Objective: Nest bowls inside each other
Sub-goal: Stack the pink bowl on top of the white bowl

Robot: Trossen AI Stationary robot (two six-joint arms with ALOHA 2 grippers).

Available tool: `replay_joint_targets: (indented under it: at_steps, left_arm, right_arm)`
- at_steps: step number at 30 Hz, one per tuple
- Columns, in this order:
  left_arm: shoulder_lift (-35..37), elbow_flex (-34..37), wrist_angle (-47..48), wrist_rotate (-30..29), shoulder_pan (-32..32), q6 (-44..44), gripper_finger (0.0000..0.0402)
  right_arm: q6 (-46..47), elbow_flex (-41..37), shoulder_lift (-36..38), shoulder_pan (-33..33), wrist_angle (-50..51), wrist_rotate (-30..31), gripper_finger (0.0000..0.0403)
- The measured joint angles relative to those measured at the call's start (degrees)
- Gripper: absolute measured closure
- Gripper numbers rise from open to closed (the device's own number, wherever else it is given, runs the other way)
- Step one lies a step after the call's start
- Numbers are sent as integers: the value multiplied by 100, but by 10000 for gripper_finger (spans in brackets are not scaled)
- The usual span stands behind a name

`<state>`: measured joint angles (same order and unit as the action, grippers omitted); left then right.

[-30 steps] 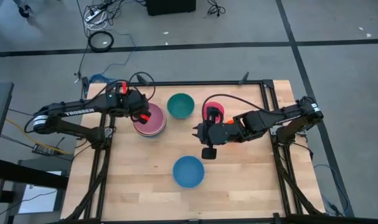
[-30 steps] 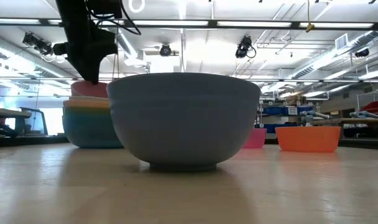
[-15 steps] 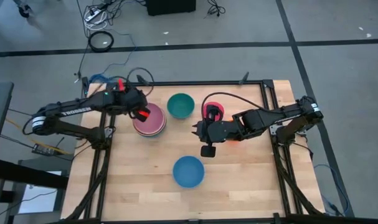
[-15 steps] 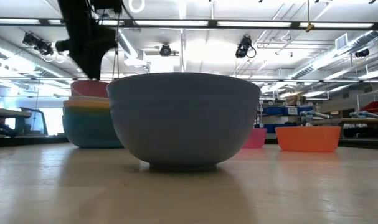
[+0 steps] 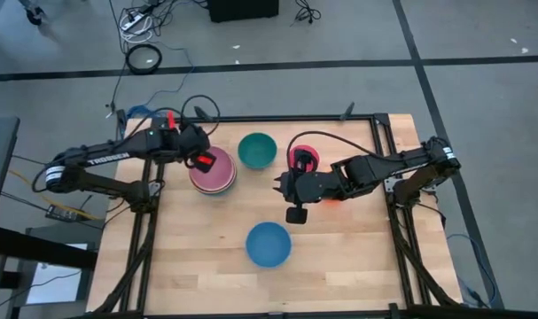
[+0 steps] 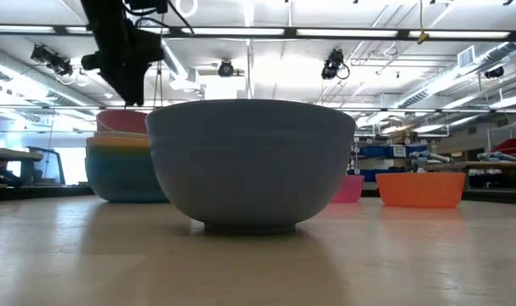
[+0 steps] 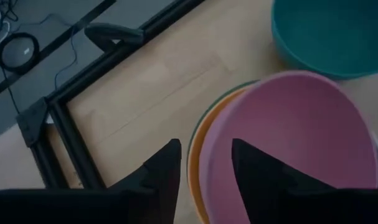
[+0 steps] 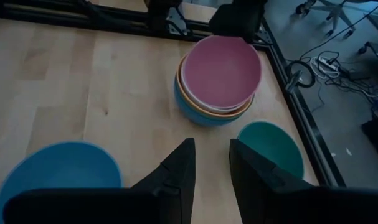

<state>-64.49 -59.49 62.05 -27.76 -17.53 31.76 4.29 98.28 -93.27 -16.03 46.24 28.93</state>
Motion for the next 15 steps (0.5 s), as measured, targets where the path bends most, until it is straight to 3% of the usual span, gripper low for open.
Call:
replay_joint_targets:
  at_steps: [15]
  left_arm:
    - [-5,890,-551,373,1,377,249]
  right_arm:
    - [7,0,0,0,-4,2,316]
